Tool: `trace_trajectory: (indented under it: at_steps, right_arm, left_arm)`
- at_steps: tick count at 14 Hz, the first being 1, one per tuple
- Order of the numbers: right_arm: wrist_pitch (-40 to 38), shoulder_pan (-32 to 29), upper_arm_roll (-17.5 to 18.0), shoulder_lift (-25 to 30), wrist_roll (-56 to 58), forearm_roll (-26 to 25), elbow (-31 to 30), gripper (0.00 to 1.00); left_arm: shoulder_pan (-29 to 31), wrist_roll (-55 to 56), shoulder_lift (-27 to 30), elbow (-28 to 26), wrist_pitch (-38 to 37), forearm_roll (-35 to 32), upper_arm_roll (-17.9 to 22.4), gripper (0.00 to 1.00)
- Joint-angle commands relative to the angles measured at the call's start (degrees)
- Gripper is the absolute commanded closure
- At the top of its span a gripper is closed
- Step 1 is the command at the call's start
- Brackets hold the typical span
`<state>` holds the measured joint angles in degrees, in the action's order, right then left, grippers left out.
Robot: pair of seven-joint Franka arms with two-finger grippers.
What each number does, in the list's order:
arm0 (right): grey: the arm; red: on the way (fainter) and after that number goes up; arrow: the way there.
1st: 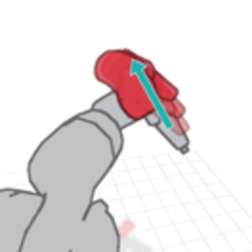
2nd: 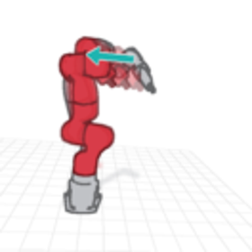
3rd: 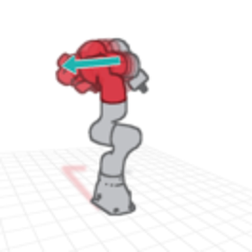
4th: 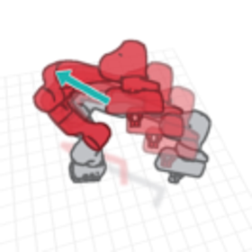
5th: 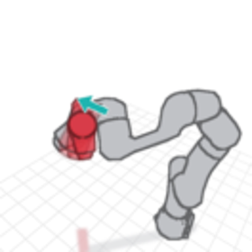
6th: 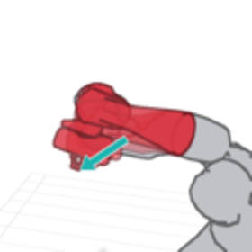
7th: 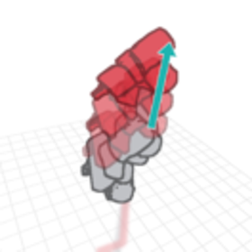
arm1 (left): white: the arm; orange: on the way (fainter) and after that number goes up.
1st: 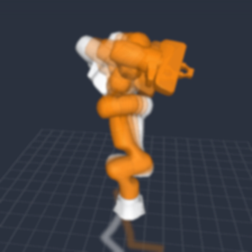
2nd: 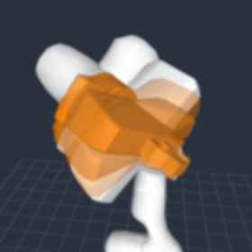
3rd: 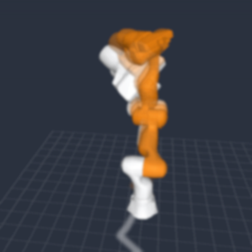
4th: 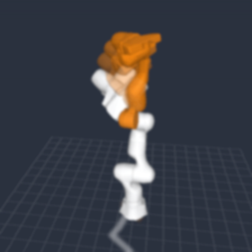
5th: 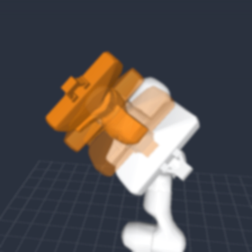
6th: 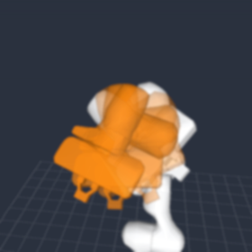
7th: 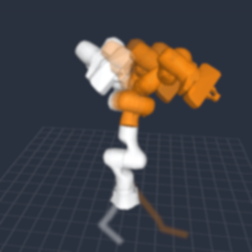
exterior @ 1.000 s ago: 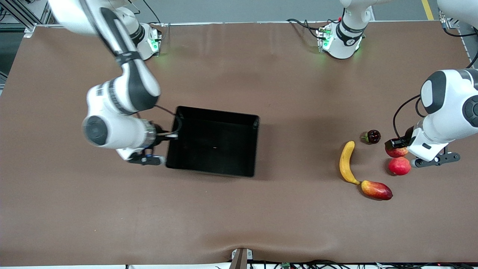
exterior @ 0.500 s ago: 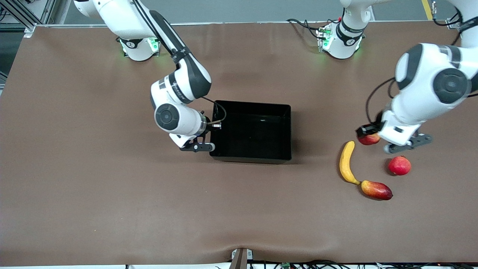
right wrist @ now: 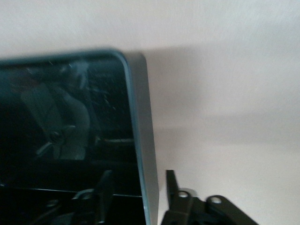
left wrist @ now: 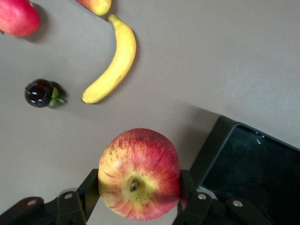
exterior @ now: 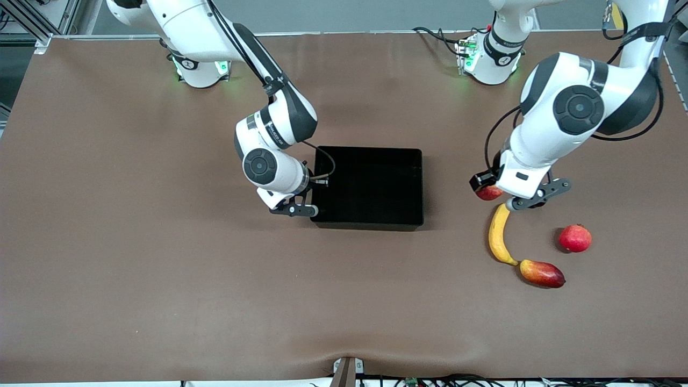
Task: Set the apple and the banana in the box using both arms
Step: 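Lift the apple with the left gripper while the right gripper withdraws, then carry the apple over the black box and open the left gripper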
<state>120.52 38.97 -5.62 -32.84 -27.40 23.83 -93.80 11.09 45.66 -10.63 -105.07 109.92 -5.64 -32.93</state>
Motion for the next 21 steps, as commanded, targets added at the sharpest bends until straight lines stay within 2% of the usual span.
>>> trace_trajectory:
  at_steps: [1, 3, 6, 9, 11, 12, 15, 18, 21]
  right_arm:
    - [-7.6, -0.7, -5.3, 4.2, -0.4, 0.4, 4.0, 0.00]
    - [-19.6, -2.1, -9.8, 3.8, -0.1, 0.3, 11.4, 0.00]
    - [-30.7, -8.5, -11.0, 4.1, 3.0, -2.6, 17.8, 0.00]
    - [-43.8, -15.0, -12.7, 4.7, 2.8, -2.7, 23.8, 0.00]
    - [-49.0, -18.3, -14.6, 7.6, 4.9, -3.7, 26.0, 0.00]
    - [-50.5, -18.8, -14.8, 9.8, 8.6, -6.7, 26.0, 0.00]
    - [-50.9, -18.5, -15.0, 16.4, 18.4, -22.3, 23.7, 0.00]
    - [-50.7, -20.2, -15.8, 20.3, 23.9, -25.5, 22.3, 0.00]
    - [-49.0, -24.8, -15.8, 25.3, 32.4, -26.6, 17.1, 0.00]
  left_arm:
    - [0.5, 3.5, 0.4, -1.7, 1.9, 0.7, -2.6, 1.00]
    - [0.5, 5.7, 0.3, -2.6, 3.3, 0.6, -3.7, 1.00]
    - [0.3, 8.8, -0.1, -4.5, 7.0, 0.6, -4.4, 1.00]
    - [-1.5, 12.0, -1.2, -4.8, 7.9, 0.6, -4.8, 1.00]
    - [-1.7, 12.3, -1.1, -6.4, 9.3, 0.6, -4.9, 1.00]
    - [-1.8, 13.1, -1.1, -7.2, 10.3, 0.6, -4.9, 1.00]
    - [-2.8, 15.2, -1.3, -8.5, 12.6, 0.6, -5.3, 1.00]
    - [-3.6, 17.4, -2.7, -10.2, 16.7, 0.6, -5.4, 1.00]
    - [-5.0, 20.5, -5.9, -10.4, 20.3, 0.1, -5.5, 1.00]
